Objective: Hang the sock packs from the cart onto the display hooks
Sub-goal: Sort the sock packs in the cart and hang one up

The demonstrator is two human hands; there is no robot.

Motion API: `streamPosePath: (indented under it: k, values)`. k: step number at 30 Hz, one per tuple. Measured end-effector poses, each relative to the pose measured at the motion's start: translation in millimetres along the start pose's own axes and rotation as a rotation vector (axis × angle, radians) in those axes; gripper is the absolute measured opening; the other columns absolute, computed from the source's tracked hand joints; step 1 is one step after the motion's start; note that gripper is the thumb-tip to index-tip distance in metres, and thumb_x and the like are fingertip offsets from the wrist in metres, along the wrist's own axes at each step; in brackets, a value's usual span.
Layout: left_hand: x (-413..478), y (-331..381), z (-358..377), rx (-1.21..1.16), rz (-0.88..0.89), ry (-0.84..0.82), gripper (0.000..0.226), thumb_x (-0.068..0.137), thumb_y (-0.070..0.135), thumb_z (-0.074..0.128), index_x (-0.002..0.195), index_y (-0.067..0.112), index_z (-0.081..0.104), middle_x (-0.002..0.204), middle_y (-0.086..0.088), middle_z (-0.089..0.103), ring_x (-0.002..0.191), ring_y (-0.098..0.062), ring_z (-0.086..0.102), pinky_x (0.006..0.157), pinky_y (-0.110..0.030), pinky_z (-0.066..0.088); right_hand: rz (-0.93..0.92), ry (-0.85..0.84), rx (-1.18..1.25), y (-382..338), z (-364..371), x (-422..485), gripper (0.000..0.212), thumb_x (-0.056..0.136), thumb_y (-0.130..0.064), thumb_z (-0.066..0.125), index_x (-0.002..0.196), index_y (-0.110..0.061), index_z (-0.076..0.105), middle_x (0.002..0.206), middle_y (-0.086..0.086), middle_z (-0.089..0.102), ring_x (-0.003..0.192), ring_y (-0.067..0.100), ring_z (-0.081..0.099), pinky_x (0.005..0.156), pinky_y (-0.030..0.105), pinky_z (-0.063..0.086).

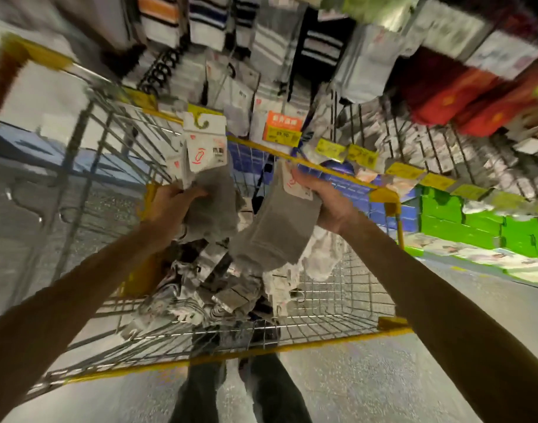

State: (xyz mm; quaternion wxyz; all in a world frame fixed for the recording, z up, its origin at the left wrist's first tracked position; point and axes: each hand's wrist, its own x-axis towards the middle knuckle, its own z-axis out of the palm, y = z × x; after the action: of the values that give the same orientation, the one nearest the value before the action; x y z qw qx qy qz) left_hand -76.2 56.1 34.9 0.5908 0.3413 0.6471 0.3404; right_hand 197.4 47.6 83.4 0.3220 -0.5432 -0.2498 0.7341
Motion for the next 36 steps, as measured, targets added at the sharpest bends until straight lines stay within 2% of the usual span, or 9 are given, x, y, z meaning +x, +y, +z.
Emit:
streamPosePath:
  k: [4, 8, 15, 18, 23, 26, 28, 32, 36]
  values:
    - [-38, 69, 18, -0.007, 0.109, -0.219, 0.012, 0.089, 0.005, 0.064, 0.081, 0.012, 0.069, 0.065, 0.006, 0.073, 0.062, -0.006, 0.070, 0.051, -0.017, 0.052, -0.087, -0.053, -0.086, -54, 33, -32, 0.012, 0.095, -0.019, 0.057, 0.093, -0.014, 0.068, 0.077, 0.001, 0.075, 0.067, 0.012, 0.071, 0.058, 0.022, 0.055]
    - [-70, 127, 21, -0.016, 0.194, -0.346, 0.007, 0.082, 0.015, 0.070, 0.086, 0.015, 0.076, 0.072, 0.001, 0.073, 0.058, -0.019, 0.063, 0.045, -0.022, 0.042, -0.262, -0.105, -0.321, -102, 63, -62, 0.022, 0.082, -0.005, 0.071, 0.103, -0.011, 0.071, 0.091, 0.001, 0.076, 0.082, 0.012, 0.071, 0.075, 0.025, 0.057]
    - [-117, 231, 11, -0.068, 0.196, -0.341, 0.022, 0.068, 0.026, 0.076, 0.087, 0.014, 0.076, 0.089, -0.008, 0.074, 0.081, -0.025, 0.066, 0.079, -0.035, 0.045, -0.516, 0.146, -0.542, -182, 103, -137, 0.030, 0.085, -0.012, 0.073, 0.108, 0.008, 0.069, 0.102, 0.020, 0.071, 0.087, 0.016, 0.064, 0.076, 0.029, 0.045]
    - [-150, 278, 19, -0.128, 0.274, -0.417, 0.011, 0.090, 0.012, 0.057, 0.083, 0.008, 0.065, 0.065, -0.001, 0.070, 0.054, -0.011, 0.064, 0.052, -0.017, 0.048, -0.541, 0.187, -0.550, -216, 118, -169, 0.026, 0.085, -0.020, 0.075, 0.100, 0.001, 0.071, 0.104, 0.017, 0.072, 0.088, 0.018, 0.066, 0.079, 0.033, 0.048]
    - [-197, 331, 24, -0.124, 0.400, -0.587, 0.038, 0.084, 0.036, 0.068, 0.118, 0.020, 0.068, 0.111, -0.001, 0.074, 0.099, -0.014, 0.071, 0.074, -0.025, 0.057, -0.624, 0.225, -0.443, -262, 139, -220, 0.031, 0.082, -0.027, 0.078, 0.095, 0.000, 0.075, 0.099, 0.015, 0.074, 0.094, 0.026, 0.071, 0.090, 0.041, 0.054]
    - [-215, 349, 25, -0.016, 0.424, -0.611, 0.069, 0.051, 0.047, 0.092, 0.113, 0.024, 0.071, 0.112, -0.002, 0.074, 0.102, -0.019, 0.071, 0.085, -0.037, 0.055, -0.644, 0.213, -0.420, -281, 145, -248, 0.036, 0.078, -0.027, 0.082, 0.098, 0.001, 0.074, 0.098, 0.013, 0.075, 0.094, 0.026, 0.072, 0.085, 0.039, 0.058]
    - [-223, 358, 30, -0.042, 0.426, -0.590, 0.067, 0.053, 0.040, 0.092, 0.114, 0.022, 0.071, 0.113, -0.002, 0.074, 0.103, -0.021, 0.070, 0.089, -0.039, 0.054, -0.671, 0.239, -0.388, -288, 148, -262, 0.026, 0.076, -0.024, 0.084, 0.088, -0.004, 0.074, 0.090, 0.009, 0.075, 0.083, 0.020, 0.072, 0.076, 0.033, 0.058]
    - [-238, 375, 40, -0.111, 0.470, -0.508, 0.050, 0.073, 0.026, 0.083, 0.119, 0.017, 0.068, 0.110, -0.001, 0.074, 0.103, -0.019, 0.070, 0.079, -0.031, 0.055, -0.793, 0.362, -0.341, -290, 155, -281, 0.042, 0.074, -0.023, 0.085, 0.109, -0.009, 0.065, 0.104, 0.007, 0.066, 0.089, 0.017, 0.067, 0.076, 0.031, 0.057]
    - [-244, 390, 38, -0.181, 0.426, -0.430, 0.047, 0.076, 0.024, 0.082, 0.118, 0.009, 0.068, 0.106, -0.008, 0.075, 0.097, -0.022, 0.072, 0.064, -0.027, 0.057, -0.787, 0.244, -0.327, -281, 146, -289, 0.071, 0.071, -0.019, 0.087, 0.129, -0.022, 0.047, 0.122, 0.014, 0.060, 0.106, 0.024, 0.065, 0.088, 0.036, 0.057]
